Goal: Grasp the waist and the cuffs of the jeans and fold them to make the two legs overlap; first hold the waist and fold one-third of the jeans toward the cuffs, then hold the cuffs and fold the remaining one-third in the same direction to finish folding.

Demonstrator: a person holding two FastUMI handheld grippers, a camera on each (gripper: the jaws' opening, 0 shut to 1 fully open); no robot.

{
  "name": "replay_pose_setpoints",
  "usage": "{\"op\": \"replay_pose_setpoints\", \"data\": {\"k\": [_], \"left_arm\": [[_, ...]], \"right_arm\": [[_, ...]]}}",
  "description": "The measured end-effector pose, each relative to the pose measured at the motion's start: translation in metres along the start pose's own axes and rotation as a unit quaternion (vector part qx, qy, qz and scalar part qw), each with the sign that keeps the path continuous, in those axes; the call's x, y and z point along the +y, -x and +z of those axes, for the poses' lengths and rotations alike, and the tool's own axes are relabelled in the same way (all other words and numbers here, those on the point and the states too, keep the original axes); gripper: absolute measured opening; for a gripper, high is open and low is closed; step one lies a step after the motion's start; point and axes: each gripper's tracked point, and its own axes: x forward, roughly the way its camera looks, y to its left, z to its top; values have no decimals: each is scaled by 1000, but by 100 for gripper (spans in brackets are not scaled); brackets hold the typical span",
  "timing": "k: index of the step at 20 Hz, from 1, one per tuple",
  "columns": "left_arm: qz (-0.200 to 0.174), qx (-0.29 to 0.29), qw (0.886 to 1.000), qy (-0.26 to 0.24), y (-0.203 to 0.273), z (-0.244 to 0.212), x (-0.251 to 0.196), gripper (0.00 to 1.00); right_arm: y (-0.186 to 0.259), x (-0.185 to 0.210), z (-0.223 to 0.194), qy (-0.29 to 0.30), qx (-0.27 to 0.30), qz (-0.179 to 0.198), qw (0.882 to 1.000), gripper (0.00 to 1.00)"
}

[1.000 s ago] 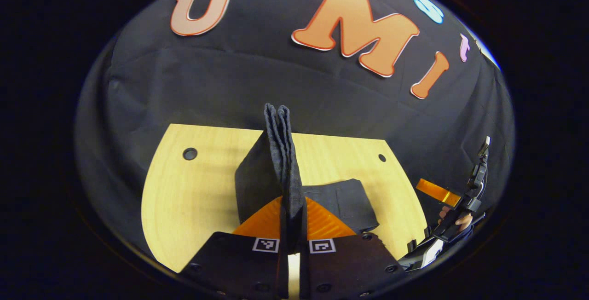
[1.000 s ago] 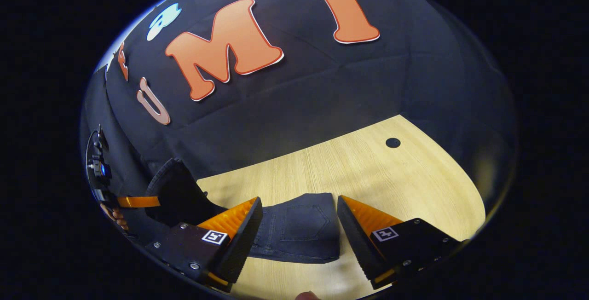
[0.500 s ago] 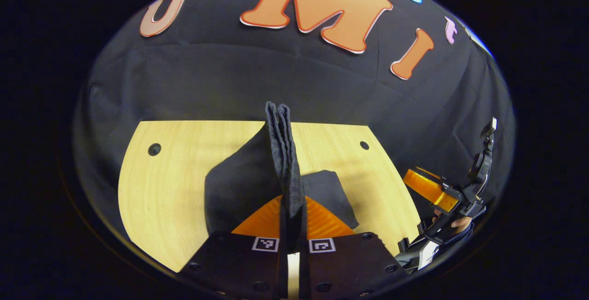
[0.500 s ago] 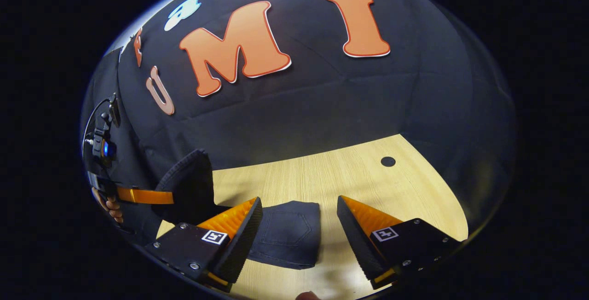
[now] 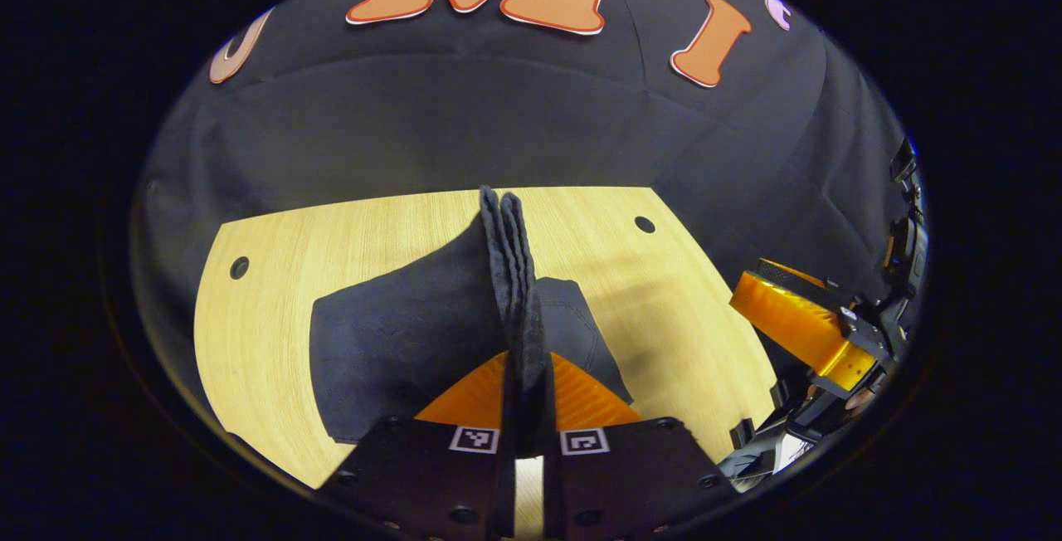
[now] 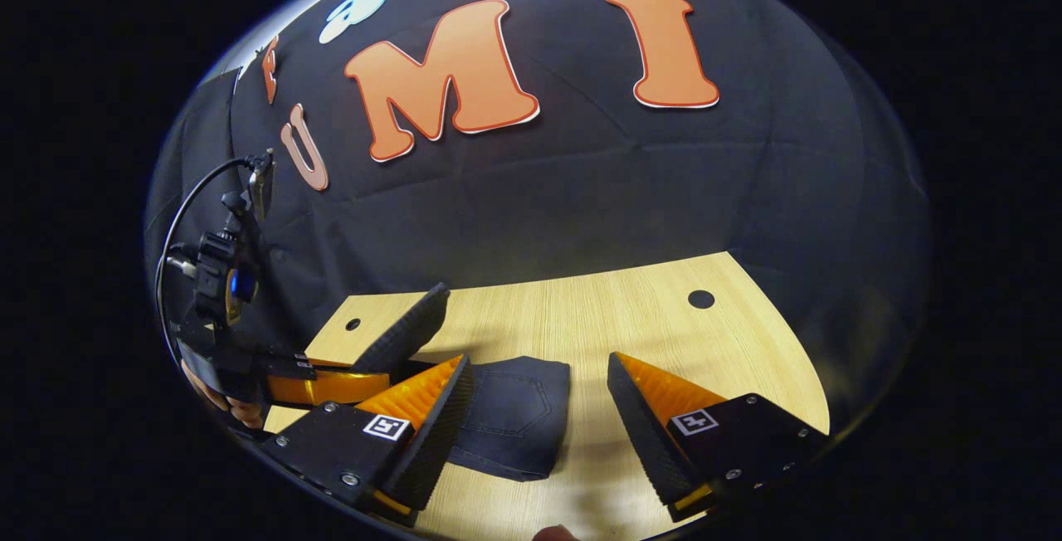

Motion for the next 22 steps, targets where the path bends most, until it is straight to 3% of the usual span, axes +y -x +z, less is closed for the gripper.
{"op": "replay_pose_setpoints", "data": {"k": [1,2,4,7,8,10,11,12,15,18,22], "left_arm": [[-15,-6,1000,2,5,1,-9,16],[-26,-18,999,3,8,5,-17,26],[-26,-42,999,-6,20,15,-21,34],[-3,-73,997,-16,36,26,-13,70],[7,-85,996,-17,45,31,-9,65],[26,-109,994,-18,59,37,1,73],[37,-122,992,-19,67,40,7,79],[48,-138,989,-19,75,44,12,92],[82,-191,978,-13,106,56,28,92],[120,-274,954,-16,140,66,49,92],[151,-336,930,-6,178,56,71,92]], "right_arm": [[2,-1,3,1,-6,-2,1000,99],[4,-1,6,1,-10,-2,1000,99],[8,-3,10,0,-19,-5,1000,99],[12,-2,16,3,-32,-7,999,98],[14,-2,18,5,-36,-8,999,98],[19,-1,23,13,-48,-12,999,98],[22,1,26,19,-58,-15,998,98],[24,2,28,25,-66,-19,997,98],[37,11,37,41,-96,-22,994,98],[46,13,39,77,-127,-33,988,98],[63,26,51,96,-176,-22,979,98]]}}
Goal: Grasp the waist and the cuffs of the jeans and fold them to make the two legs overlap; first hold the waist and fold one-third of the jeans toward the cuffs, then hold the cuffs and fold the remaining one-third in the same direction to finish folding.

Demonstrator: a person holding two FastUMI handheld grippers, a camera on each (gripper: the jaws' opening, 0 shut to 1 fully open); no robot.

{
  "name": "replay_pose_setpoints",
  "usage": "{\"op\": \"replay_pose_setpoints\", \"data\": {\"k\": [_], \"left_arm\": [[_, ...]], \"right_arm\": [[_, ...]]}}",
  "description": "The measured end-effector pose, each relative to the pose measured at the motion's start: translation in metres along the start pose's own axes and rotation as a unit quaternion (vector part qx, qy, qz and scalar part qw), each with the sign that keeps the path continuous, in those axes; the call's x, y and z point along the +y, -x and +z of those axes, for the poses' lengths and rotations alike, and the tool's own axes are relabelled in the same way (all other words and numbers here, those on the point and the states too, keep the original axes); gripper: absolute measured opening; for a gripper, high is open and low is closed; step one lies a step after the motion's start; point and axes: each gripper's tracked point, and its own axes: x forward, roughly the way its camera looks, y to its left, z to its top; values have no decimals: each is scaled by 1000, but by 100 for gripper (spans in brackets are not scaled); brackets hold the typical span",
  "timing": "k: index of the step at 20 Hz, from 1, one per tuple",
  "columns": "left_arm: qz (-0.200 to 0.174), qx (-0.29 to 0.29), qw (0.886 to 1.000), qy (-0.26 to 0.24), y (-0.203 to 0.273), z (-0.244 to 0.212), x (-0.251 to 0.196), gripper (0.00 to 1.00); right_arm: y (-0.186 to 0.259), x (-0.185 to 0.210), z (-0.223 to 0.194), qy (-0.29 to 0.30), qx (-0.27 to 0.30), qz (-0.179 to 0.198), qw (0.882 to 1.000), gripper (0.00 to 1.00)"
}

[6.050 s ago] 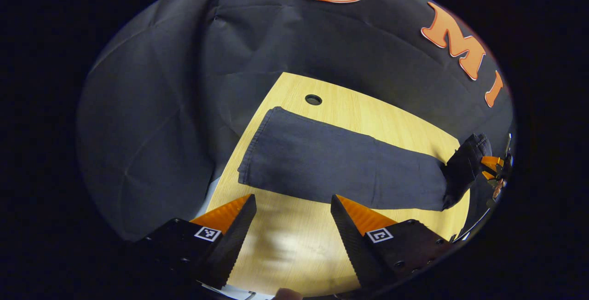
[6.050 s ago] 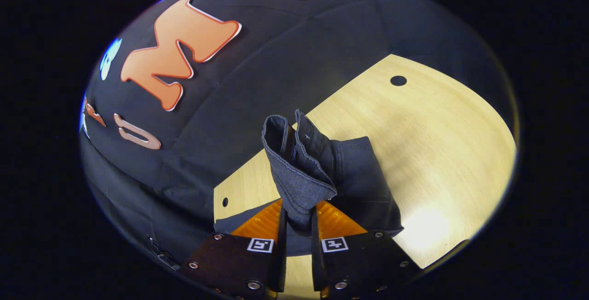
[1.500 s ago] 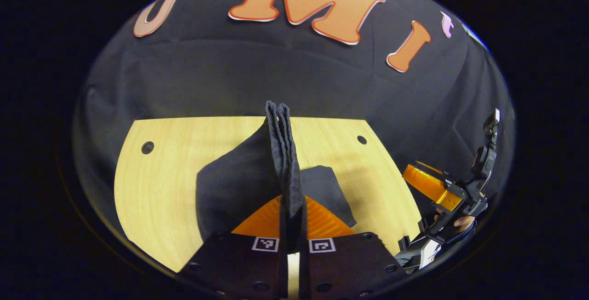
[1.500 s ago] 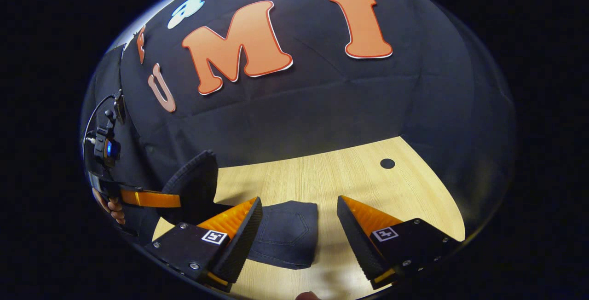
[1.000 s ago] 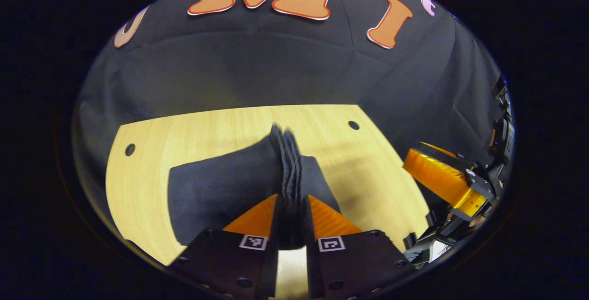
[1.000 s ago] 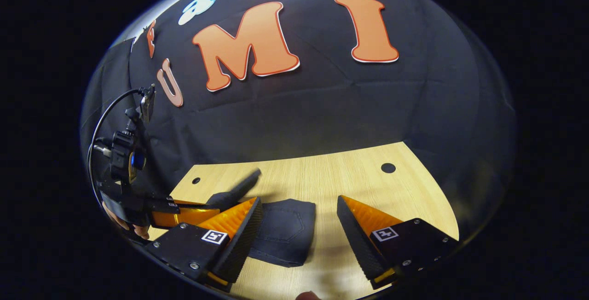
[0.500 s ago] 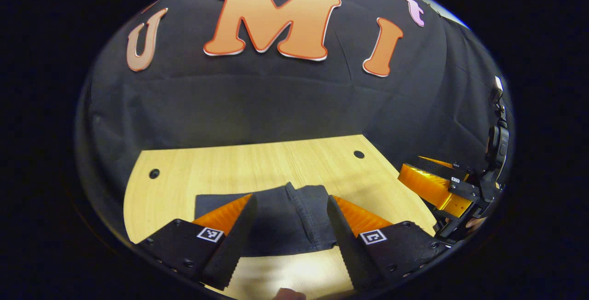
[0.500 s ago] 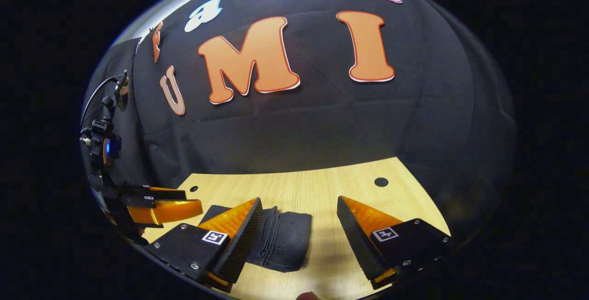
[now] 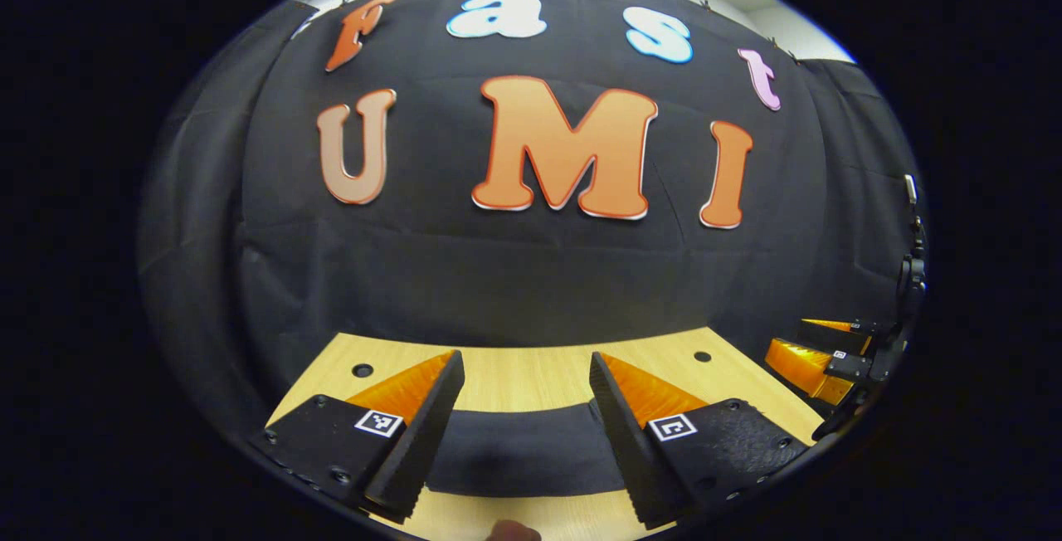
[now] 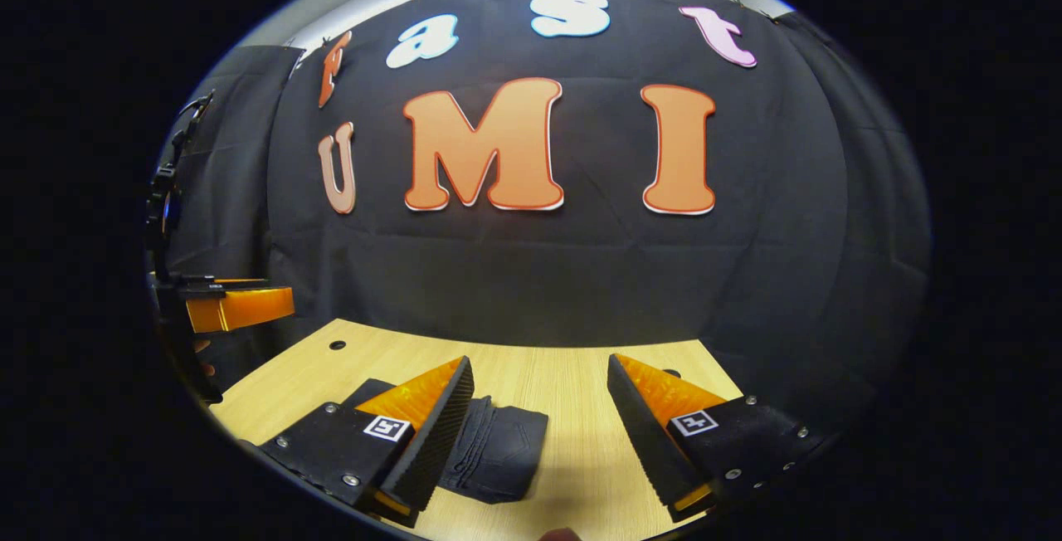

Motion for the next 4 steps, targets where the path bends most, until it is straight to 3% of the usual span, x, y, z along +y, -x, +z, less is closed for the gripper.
{"op": "replay_pose_setpoints", "data": {"k": [4], "left_arm": [[40,-50,998,-3,26,3,33,92]], "right_arm": [[17,12,22,19,-69,4,997,97]]}}
